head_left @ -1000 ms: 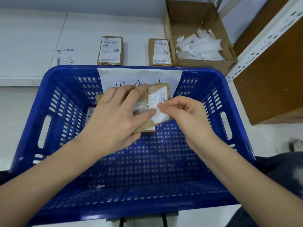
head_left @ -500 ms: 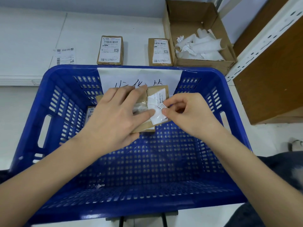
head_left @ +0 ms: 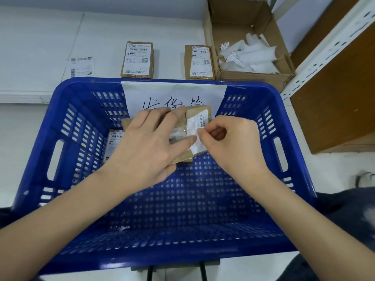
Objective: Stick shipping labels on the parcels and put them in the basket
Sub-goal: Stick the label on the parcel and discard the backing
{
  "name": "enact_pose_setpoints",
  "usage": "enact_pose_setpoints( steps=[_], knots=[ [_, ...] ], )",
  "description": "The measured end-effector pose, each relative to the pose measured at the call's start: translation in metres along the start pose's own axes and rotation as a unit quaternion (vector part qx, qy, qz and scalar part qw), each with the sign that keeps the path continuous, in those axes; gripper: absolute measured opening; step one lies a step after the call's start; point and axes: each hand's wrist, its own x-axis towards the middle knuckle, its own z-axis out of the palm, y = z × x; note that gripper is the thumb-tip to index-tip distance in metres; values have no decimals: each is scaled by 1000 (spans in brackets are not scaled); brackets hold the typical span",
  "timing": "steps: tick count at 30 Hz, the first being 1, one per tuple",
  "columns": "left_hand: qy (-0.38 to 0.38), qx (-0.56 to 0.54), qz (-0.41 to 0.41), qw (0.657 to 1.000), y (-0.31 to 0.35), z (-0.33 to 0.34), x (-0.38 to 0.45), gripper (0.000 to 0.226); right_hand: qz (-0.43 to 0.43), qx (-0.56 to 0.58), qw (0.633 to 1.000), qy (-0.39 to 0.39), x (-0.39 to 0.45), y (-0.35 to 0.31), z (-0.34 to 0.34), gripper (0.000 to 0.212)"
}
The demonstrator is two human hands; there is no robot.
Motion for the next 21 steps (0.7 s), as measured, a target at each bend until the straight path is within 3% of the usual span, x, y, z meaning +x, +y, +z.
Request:
enact_pose_setpoints(
  steps=[5,9,12,15,18,21],
  knots=[
    [11,-9,-13,1000,4,-1,1,66,-127,-117,981,83,-6,0,12,22],
    [19,-24,-35,999,-3,-2,-1,61,-172,-112,978,41,-5,4,11,19],
    [7,-27,-37,999,-5,0,-1,62,-131,-45,989,-46,-3,4,3,20],
    [7,-33,-34,999,-4,-2,-1,61,-23,63,993,-100,0,2,-7,11],
    [14,-32,-30,999,-5,-4,0,62,32,135,985,-104,2,0,-8,6],
    [18,-27,-34,999,-5,-5,0,67,40,115,989,-89,0,0,-3,7]
  ],
)
